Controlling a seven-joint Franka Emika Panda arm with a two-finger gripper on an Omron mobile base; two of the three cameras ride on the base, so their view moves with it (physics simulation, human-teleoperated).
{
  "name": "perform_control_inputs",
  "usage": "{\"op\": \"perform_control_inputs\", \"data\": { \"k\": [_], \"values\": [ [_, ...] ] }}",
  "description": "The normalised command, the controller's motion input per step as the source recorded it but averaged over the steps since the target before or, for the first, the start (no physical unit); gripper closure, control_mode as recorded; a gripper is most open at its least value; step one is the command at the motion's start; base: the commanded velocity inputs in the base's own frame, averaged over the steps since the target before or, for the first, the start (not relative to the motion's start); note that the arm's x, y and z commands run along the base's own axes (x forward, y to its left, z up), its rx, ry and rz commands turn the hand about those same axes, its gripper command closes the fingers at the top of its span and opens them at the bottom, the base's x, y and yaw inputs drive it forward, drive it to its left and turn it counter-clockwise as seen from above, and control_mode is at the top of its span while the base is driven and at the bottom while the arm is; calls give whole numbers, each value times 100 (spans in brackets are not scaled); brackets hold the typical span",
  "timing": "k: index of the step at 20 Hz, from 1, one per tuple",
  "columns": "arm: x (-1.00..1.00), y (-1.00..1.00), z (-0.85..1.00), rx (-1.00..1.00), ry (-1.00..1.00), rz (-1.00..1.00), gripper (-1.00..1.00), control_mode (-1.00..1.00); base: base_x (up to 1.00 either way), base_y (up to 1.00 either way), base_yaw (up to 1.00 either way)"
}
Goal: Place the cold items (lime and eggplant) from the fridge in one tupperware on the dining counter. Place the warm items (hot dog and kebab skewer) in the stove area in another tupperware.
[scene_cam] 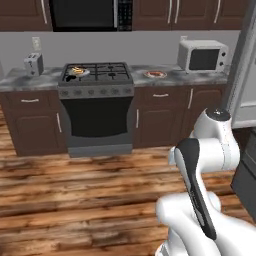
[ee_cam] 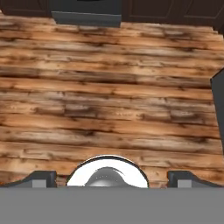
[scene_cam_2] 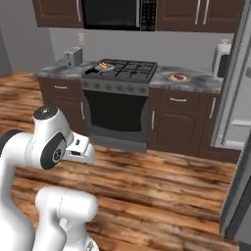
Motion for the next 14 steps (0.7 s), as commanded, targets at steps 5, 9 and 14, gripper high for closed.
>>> {"op": "perform_control_inputs", "data": {
  "k": [5, 9, 14],
  "values": [
    [0, 0, 0, 0, 0, 0, -100, 100, 100, -2, 0],
    [0, 0, 0, 0, 0, 0, -100, 100, 100, -33, 0],
    [0, 0, 0, 0, 0, 0, -100, 100, 100, -57, 0]
  ]
}}
